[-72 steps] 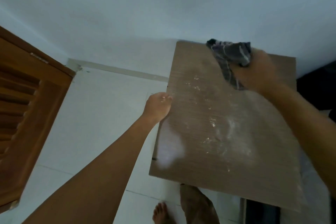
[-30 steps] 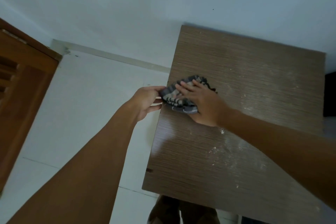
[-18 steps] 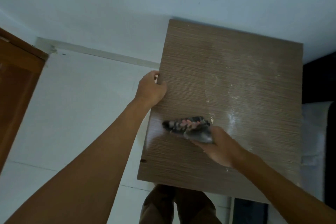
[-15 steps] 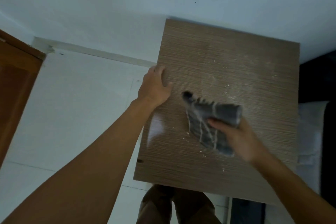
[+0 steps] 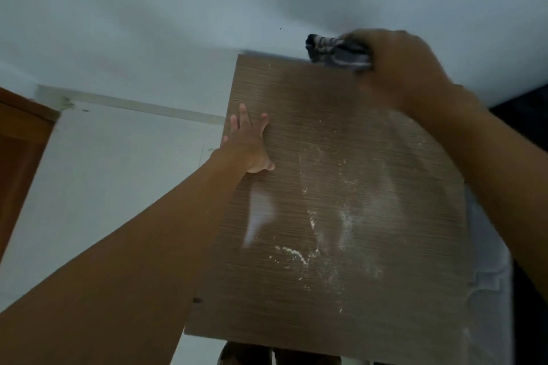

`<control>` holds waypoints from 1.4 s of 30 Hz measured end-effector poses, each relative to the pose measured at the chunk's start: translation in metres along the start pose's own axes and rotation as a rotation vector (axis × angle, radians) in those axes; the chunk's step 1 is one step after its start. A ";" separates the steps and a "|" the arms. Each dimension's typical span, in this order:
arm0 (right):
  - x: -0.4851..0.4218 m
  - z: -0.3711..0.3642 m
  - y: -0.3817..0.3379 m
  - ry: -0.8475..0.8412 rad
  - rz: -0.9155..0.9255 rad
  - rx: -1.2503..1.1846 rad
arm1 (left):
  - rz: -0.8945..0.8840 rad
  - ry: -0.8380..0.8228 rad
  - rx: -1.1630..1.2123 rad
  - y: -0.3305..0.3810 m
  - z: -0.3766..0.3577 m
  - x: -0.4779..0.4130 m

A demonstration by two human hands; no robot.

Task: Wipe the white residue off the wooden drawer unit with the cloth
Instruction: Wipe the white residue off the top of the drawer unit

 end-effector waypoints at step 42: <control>0.256 -0.076 -0.053 -0.291 -0.705 -0.912 | -0.024 -0.012 -0.052 0.009 -0.008 0.002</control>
Point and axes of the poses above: each hand's wrist, its own x-axis away from the middle knuckle, its own z-axis out of the back of the hand, y = z × x, the point moved 7 cm from there along -x, towards the middle knuckle, and after that the axes turned 9 degrees about y, right-handed, at the moved point
